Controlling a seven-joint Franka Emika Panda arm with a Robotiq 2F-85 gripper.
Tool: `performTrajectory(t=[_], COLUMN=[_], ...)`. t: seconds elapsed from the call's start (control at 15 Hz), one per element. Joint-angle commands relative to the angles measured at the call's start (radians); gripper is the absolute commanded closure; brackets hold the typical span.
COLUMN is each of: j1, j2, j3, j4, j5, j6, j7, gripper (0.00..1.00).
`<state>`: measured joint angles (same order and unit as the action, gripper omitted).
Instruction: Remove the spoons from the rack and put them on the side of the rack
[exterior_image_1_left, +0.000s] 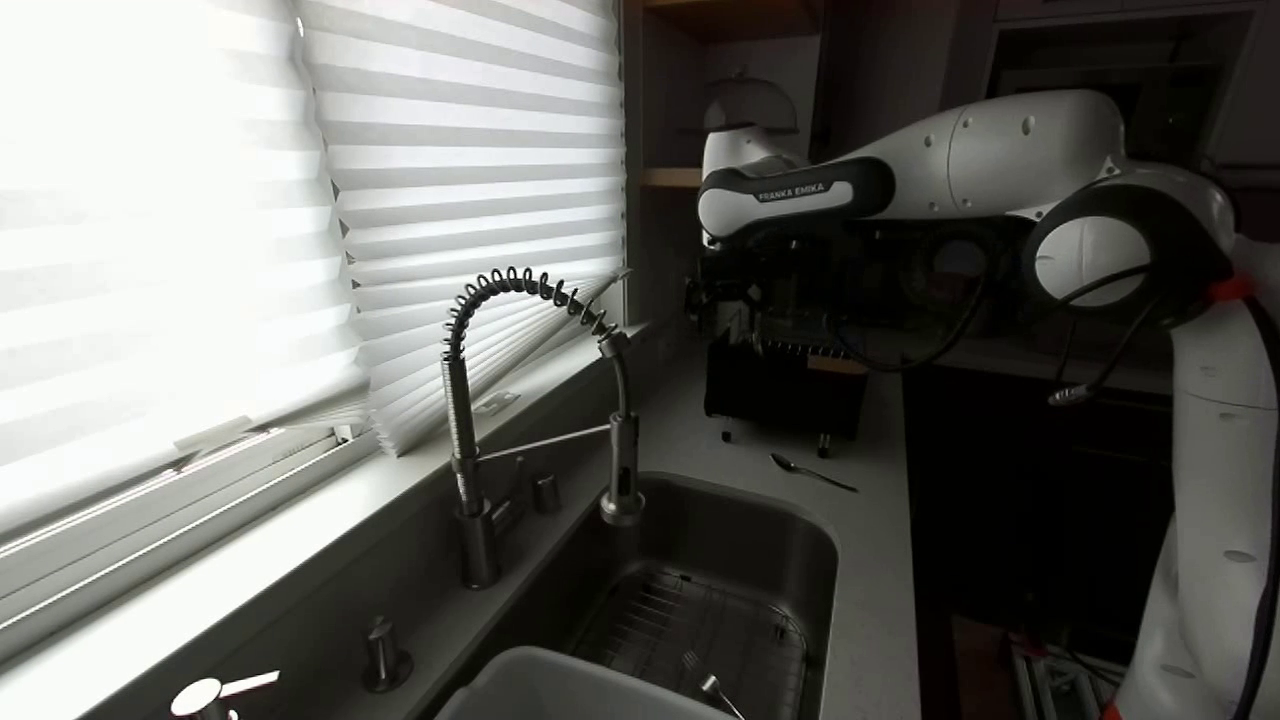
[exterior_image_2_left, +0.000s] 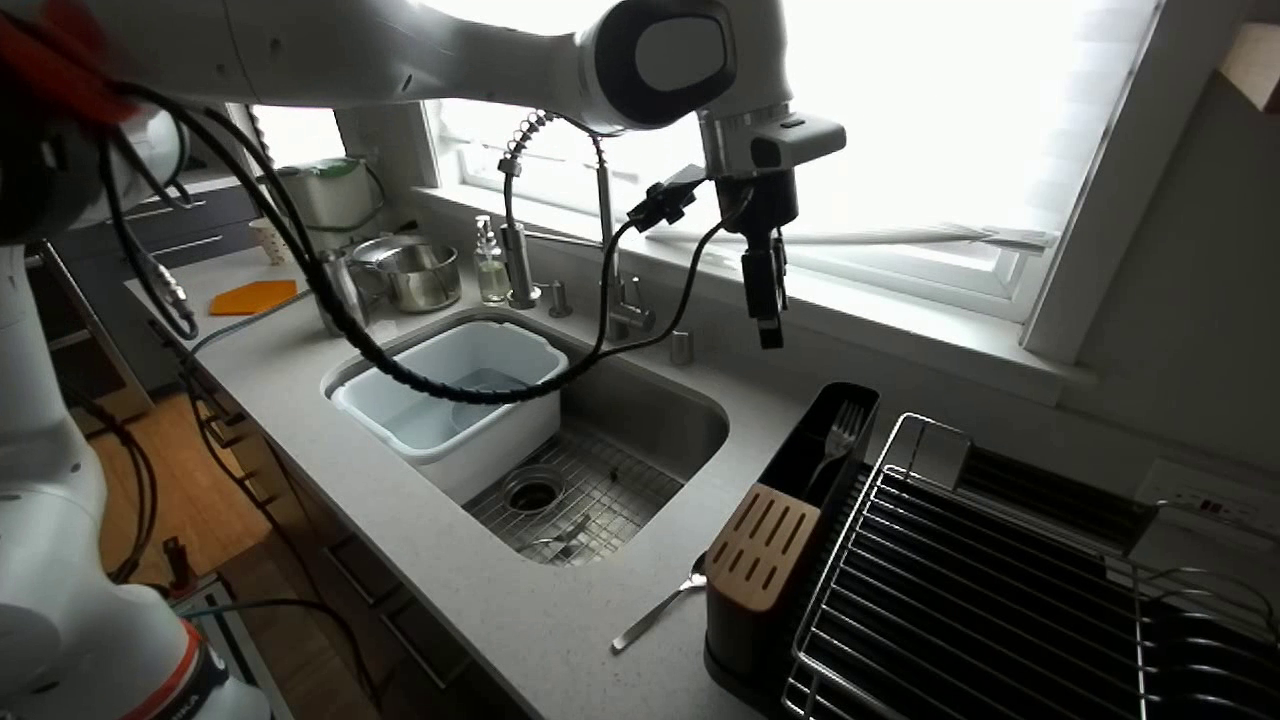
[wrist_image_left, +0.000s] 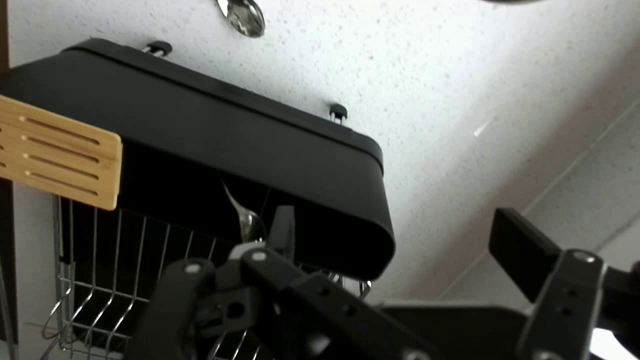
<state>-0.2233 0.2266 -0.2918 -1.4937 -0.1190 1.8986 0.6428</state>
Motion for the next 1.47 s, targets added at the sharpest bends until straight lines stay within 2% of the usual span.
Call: performTrajectory(t=[0.0, 0.33, 1.0, 1.07, 1.13, 1.2, 1.4], j1=[-0.043, -0.077, -0.099, -0.1, -0.101, -0.102, -0.106], j2=[-0.014, 0.033, 0.12, 0.128, 0.131, 0.136, 0.149], j3=[-0.011, -0.036, -0.061, -0.062, -0.065, -0.066, -0.069], j4=[-0.027, -0.007, 0.028, 0.032, 0.033, 0.038, 0.049], j5=[0.067, 0.095, 0.082, 0.082, 0.081, 0.083, 0.083], j6=[0.095, 0.112, 0.118, 0.119, 0.118, 0.116, 0.115], j7=[-0.007, 0.033, 0.095, 0.095, 0.098, 0.097, 0.097], gripper=[0.0, 0.0, 0.02, 0.09, 0.26, 0.3, 0.55])
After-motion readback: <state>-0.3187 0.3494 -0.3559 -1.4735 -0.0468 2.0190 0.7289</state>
